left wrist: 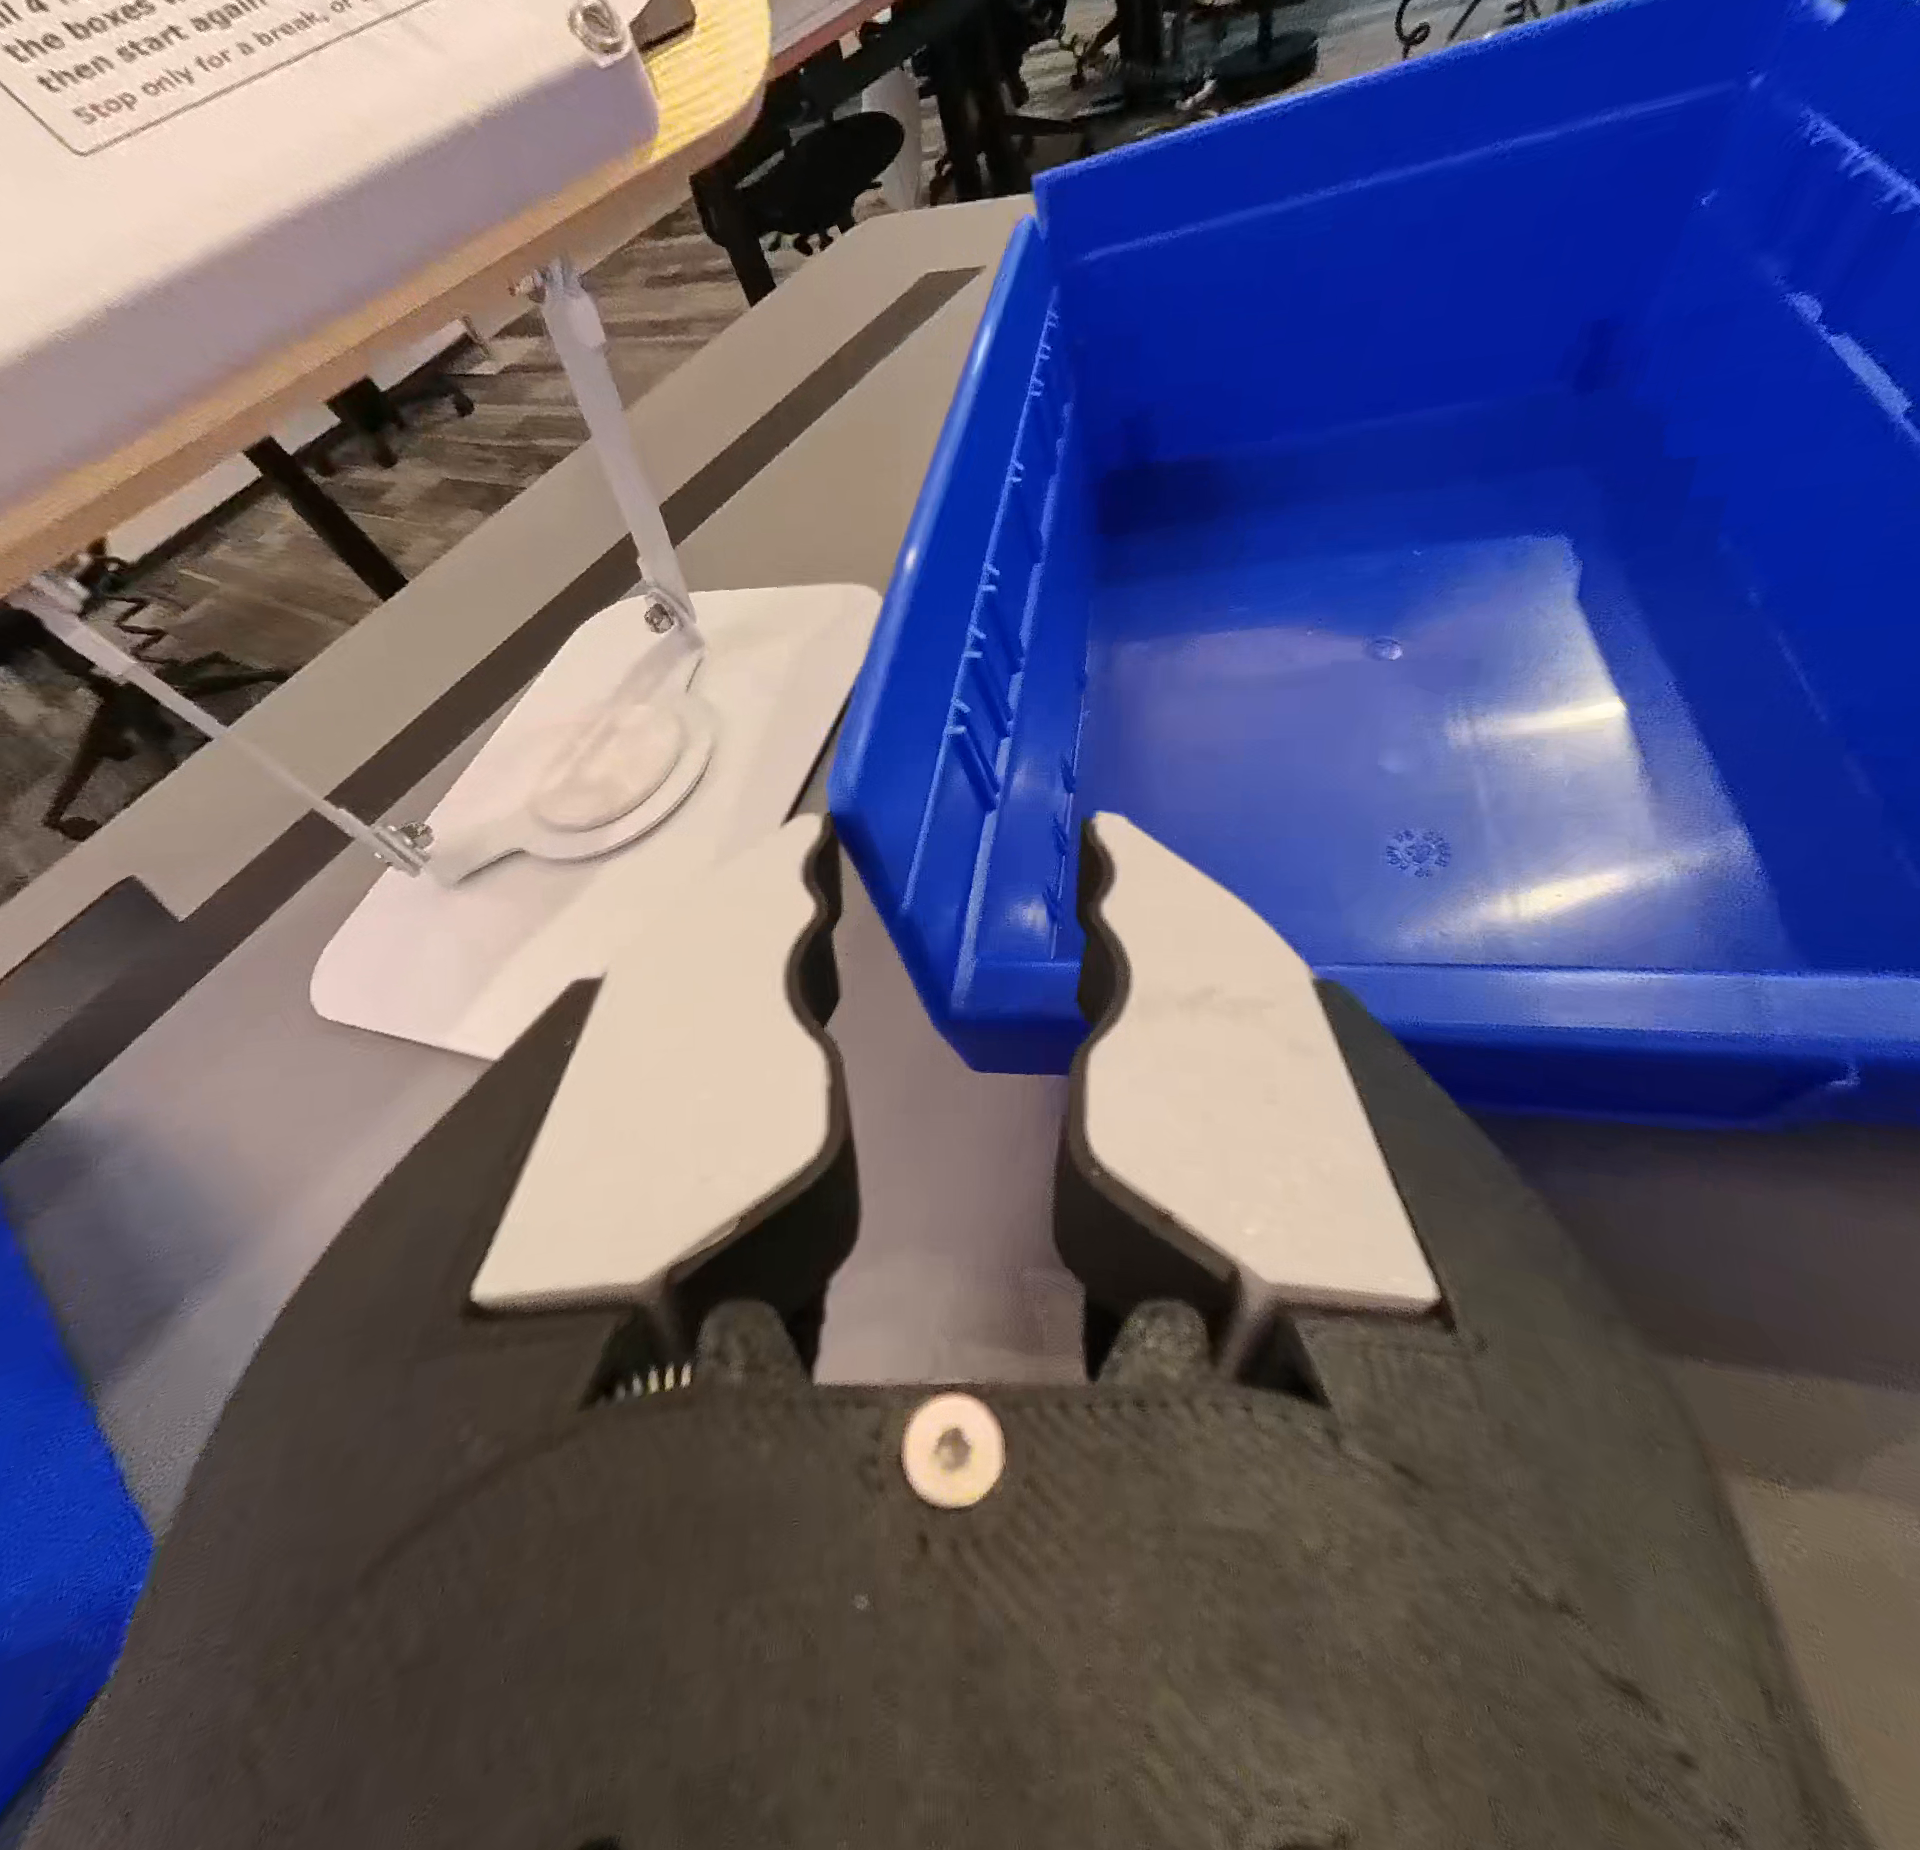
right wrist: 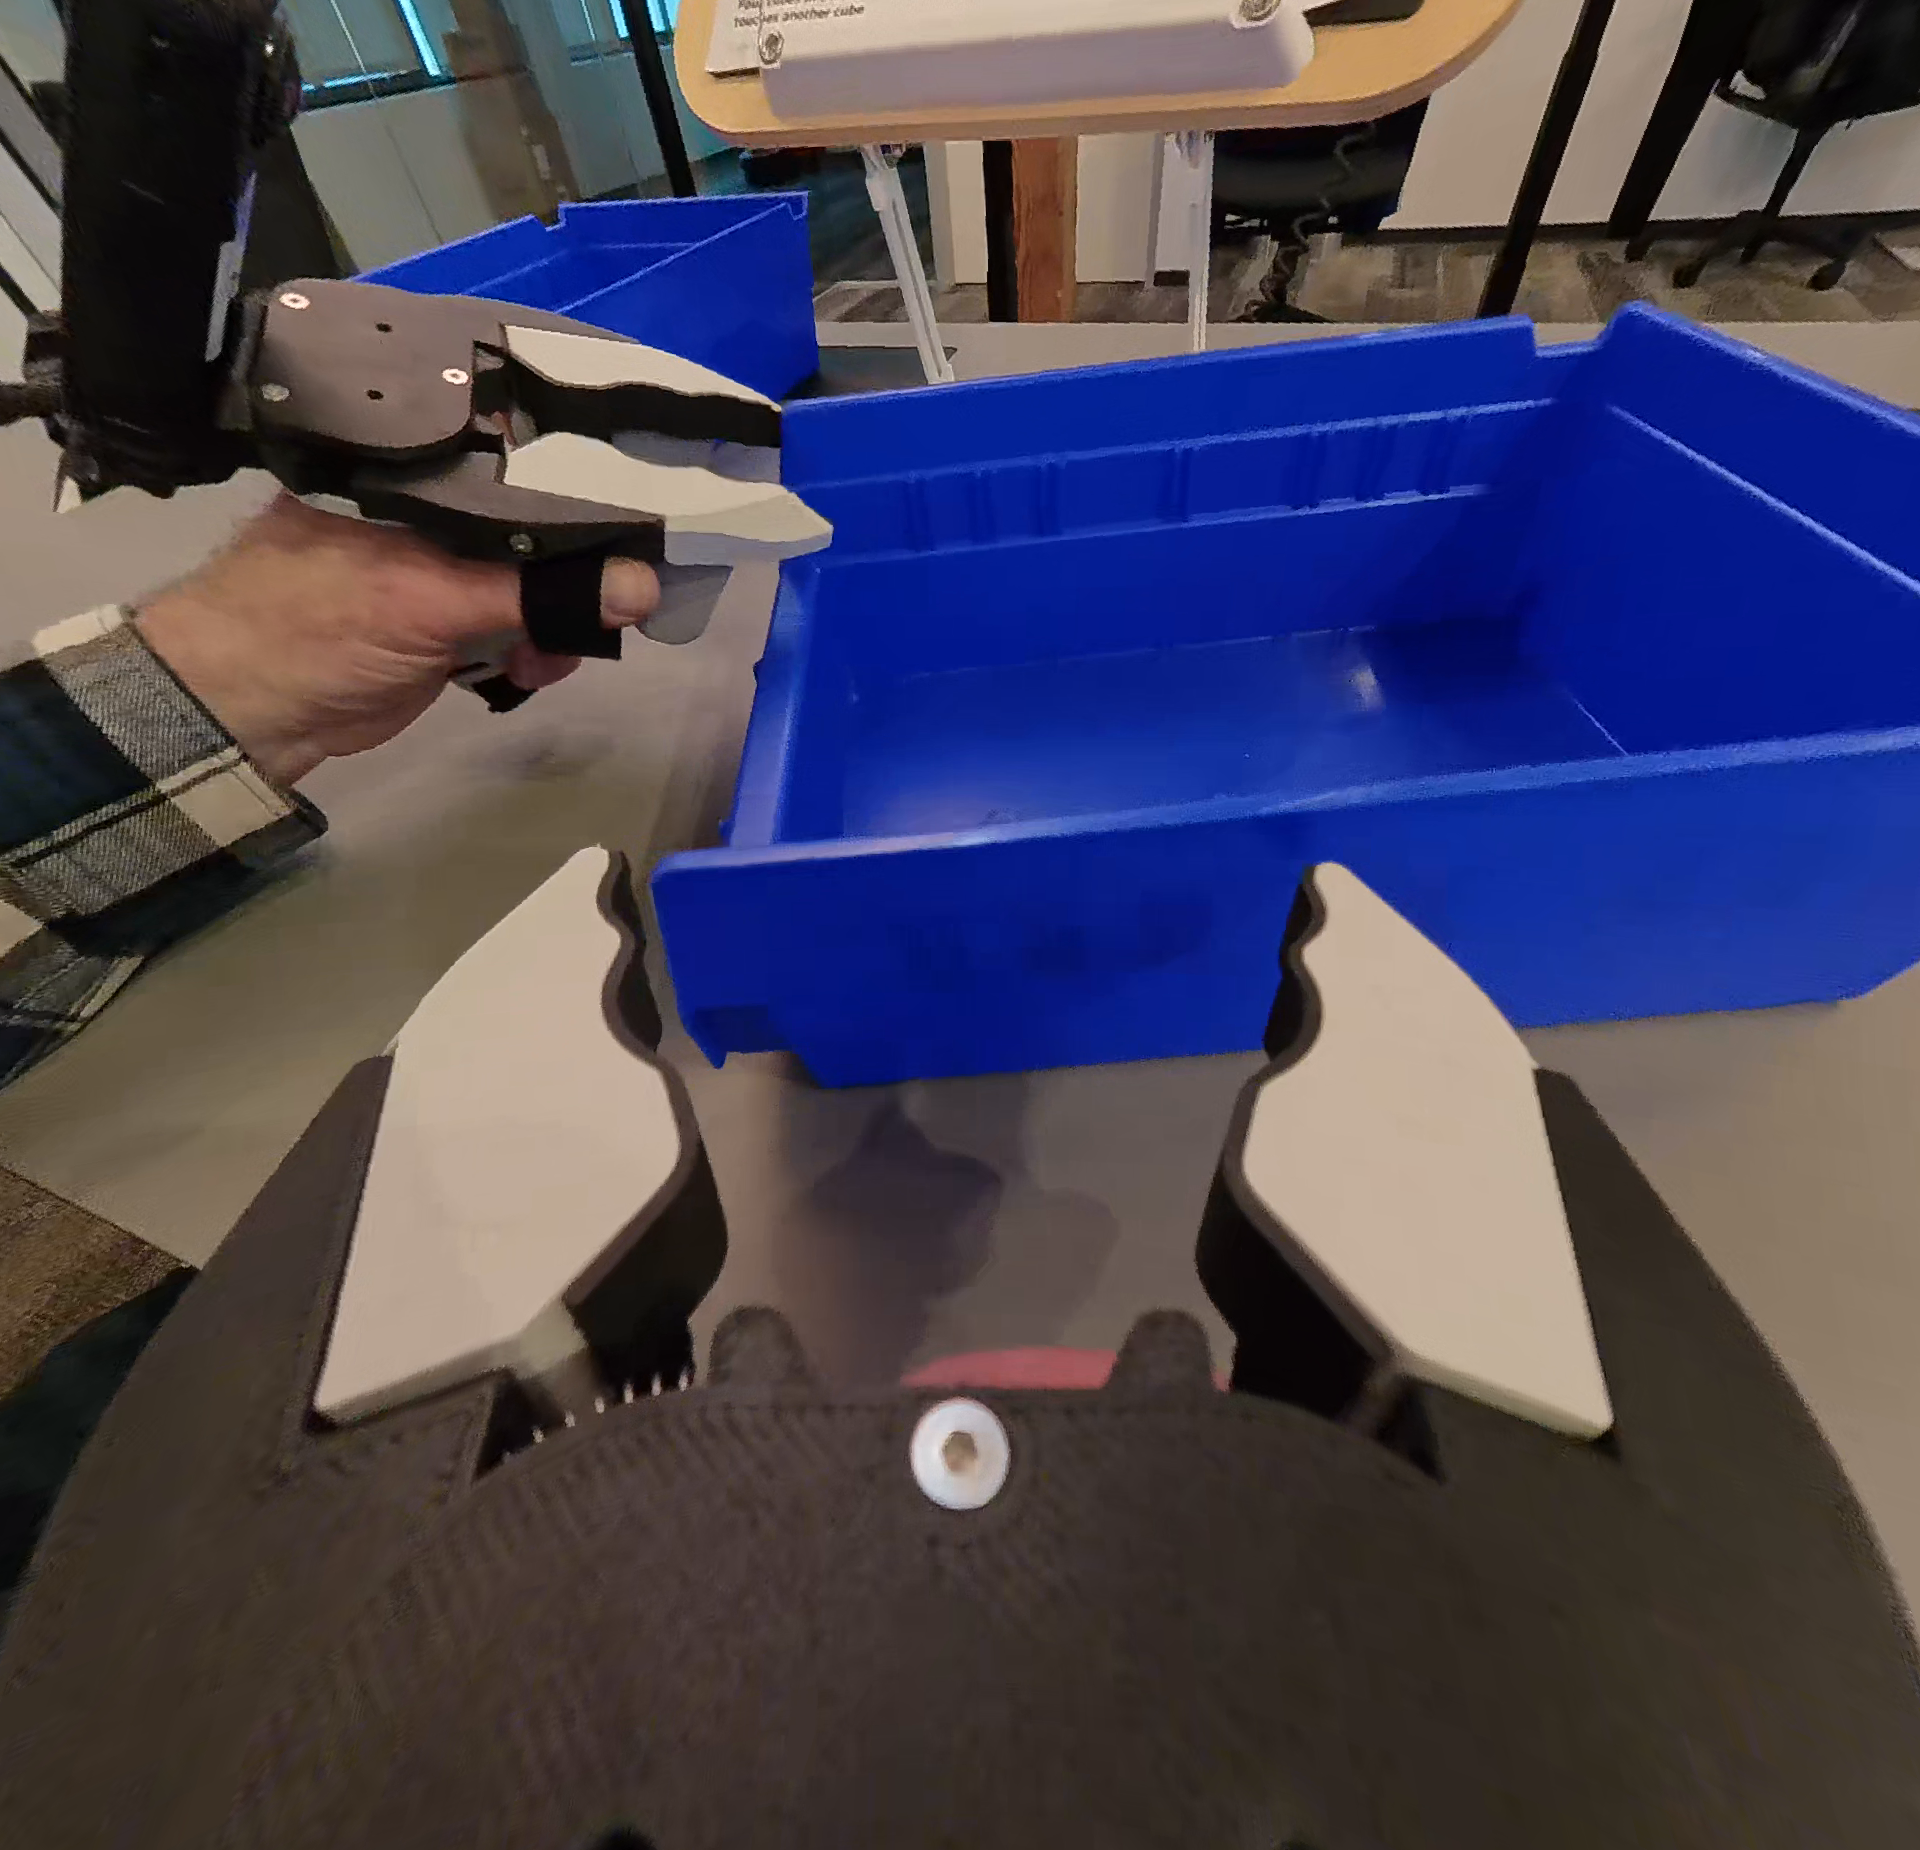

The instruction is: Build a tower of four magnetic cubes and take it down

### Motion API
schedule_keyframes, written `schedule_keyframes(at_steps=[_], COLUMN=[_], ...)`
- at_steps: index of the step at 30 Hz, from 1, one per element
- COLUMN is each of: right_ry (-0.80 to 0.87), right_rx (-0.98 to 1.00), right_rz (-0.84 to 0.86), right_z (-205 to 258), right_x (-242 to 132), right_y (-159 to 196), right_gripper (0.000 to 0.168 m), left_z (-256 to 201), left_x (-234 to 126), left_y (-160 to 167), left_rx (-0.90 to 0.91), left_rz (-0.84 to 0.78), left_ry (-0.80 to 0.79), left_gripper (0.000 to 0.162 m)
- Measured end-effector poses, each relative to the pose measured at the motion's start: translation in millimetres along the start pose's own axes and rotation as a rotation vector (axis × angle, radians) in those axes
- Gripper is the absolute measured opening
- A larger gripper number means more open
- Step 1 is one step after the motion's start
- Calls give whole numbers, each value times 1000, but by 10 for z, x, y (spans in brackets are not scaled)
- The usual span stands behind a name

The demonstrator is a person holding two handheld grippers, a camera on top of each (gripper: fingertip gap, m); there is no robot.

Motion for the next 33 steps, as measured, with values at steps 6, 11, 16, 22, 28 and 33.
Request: schedule_keyframes(at_steps=[6, 11, 16, 22, 28, 33], right_ry=[62, 174, 122, 126, 206, 235], right_rx=[-6, 15, -25, -22, -35, -59], right_rz=[18, 36, 66, 97, 121, 156], right_z=[-301, -984, -1143, -1157, -1409, -1818], right_x=[-77, -360, -377, -320, -367, -286], right_y=[50, 159, 170, 195, 236, 275], right_gripper=[116, 93, 66, 60, 45, 37], left_z=[-168, -581, -676, -903, -974, -1130], left_x=[42, 12, 79, 283, 394, 582], left_y=[-57, -103, -195, -135, -192, -277], left_rx=[2, 6, -48, -61, -54, -77], left_rz=[7, 6, 6, 59, 61, 55], left_ry=[65, 178, 88, 70, 11, -40], left_gripper=[26, 21, 33, 29, 9, 10])
Point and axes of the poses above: each gripper's, where its closed fingertips meet, x out along the fingers, y out of its underside, z = x × y across the jaws, the point moved 2 cm from there along -x, back along the fingers, and after that the axes turned 11 degrees about -x, right-handed, at the moved point
